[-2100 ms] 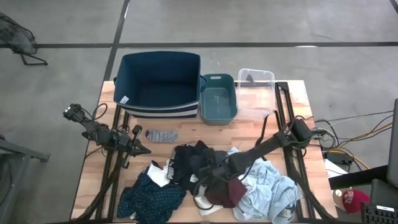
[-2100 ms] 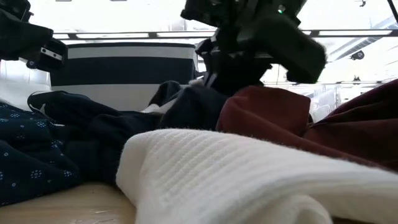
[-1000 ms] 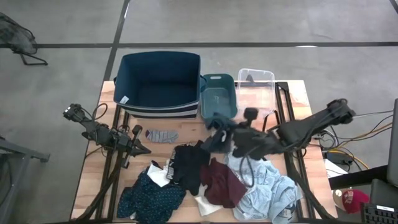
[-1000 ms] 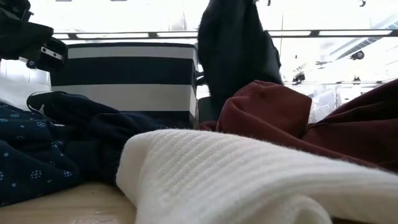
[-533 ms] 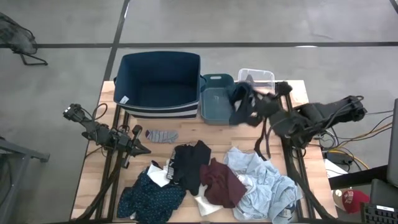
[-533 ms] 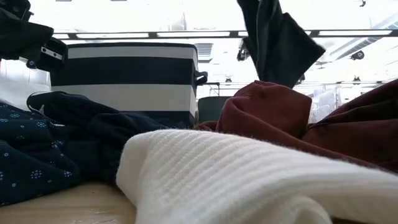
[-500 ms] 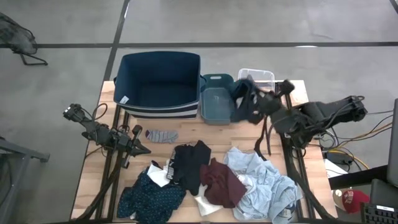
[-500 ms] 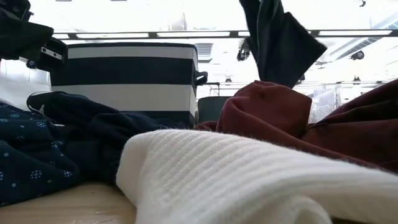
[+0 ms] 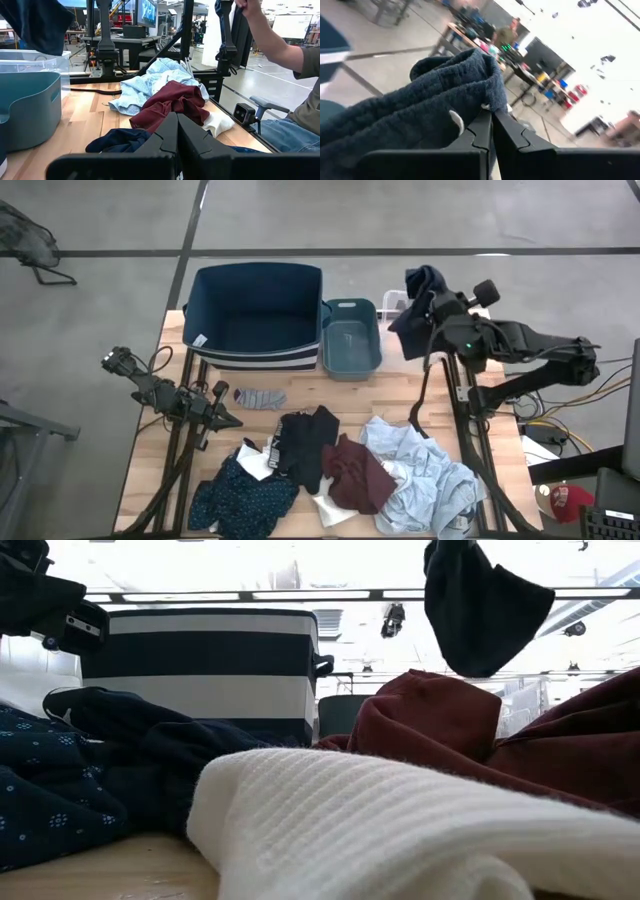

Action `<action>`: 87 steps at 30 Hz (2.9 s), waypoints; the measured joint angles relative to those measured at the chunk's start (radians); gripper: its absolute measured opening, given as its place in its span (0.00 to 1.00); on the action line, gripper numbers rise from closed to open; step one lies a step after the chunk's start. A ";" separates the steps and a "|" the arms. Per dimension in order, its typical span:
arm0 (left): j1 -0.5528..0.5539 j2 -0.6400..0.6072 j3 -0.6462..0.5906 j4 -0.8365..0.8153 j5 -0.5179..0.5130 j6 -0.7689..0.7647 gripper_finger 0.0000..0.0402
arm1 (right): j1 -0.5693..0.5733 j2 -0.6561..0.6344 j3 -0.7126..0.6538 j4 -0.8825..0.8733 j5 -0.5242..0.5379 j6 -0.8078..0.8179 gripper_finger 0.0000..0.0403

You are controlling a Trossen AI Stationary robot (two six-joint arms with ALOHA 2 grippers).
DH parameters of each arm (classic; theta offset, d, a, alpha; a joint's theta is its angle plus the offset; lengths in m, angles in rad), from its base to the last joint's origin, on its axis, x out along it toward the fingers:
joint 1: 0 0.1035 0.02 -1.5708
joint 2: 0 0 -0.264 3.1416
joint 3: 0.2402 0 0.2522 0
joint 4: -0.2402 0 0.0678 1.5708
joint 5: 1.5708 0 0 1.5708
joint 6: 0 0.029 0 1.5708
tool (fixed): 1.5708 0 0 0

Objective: Pick & Place Cloths
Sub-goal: Put the blue boxer into the transparent bin, then put the red boxer into the transparent bin

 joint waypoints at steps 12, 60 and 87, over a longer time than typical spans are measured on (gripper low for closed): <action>0.000 0.000 0.000 0.000 0.000 0.000 0.01 | -0.208 0.111 -0.008 -0.015 -0.184 0.015 0.02; 0.000 0.000 0.001 0.000 0.000 0.000 0.01 | -0.438 0.417 -0.023 -0.695 -0.696 0.453 0.02; 0.000 0.000 0.001 0.000 0.000 0.000 0.01 | -0.366 0.347 -0.021 -0.572 -1.000 0.398 0.42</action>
